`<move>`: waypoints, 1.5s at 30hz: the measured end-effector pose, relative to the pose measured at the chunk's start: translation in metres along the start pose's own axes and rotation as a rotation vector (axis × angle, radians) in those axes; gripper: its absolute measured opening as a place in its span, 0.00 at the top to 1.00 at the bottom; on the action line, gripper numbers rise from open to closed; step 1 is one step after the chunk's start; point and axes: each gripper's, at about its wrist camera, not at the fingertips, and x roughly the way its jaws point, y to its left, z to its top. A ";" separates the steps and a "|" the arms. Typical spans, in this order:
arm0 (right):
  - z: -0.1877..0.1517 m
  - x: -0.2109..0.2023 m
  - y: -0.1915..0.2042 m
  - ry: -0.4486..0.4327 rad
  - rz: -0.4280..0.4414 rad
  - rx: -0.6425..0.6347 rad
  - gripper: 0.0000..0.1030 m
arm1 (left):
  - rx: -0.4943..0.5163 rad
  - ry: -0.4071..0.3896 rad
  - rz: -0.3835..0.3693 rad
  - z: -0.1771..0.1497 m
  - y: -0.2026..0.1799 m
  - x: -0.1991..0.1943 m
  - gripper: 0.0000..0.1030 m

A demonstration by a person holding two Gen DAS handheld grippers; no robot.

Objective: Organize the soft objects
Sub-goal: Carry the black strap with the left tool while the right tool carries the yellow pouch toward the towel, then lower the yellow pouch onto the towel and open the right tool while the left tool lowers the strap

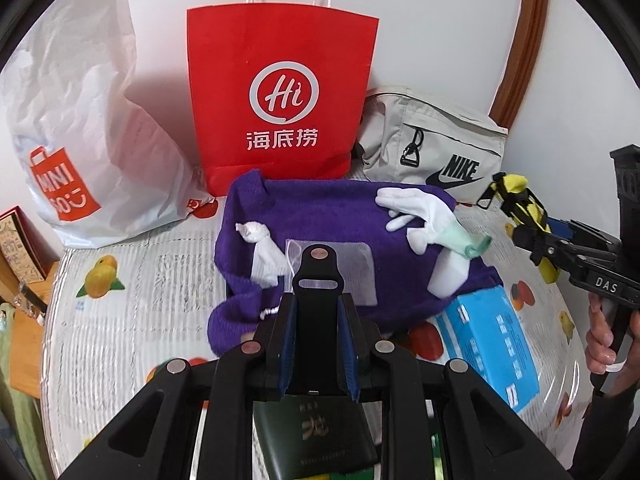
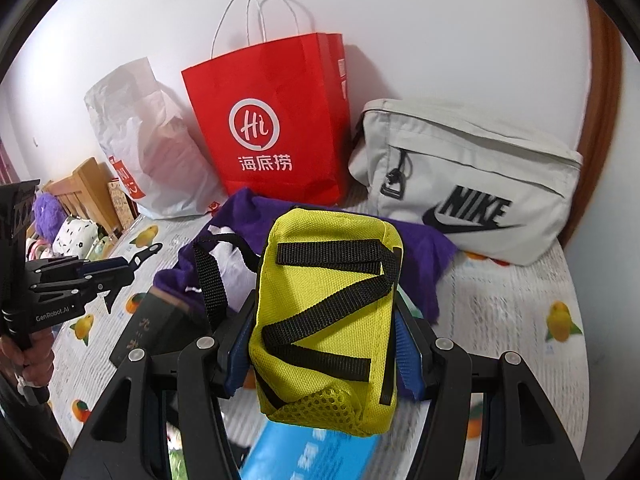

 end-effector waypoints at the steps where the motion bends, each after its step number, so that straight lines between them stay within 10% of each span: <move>1: 0.003 0.005 0.000 0.003 0.002 -0.004 0.42 | -0.001 0.003 -0.001 0.003 0.001 0.004 0.80; 24: 0.026 0.132 -0.003 0.251 0.094 -0.019 0.41 | -0.037 0.056 -0.013 0.039 0.023 0.067 0.80; 45: 0.026 0.143 -0.009 0.304 0.210 0.041 0.28 | -0.053 0.142 -0.025 0.058 0.020 0.114 0.80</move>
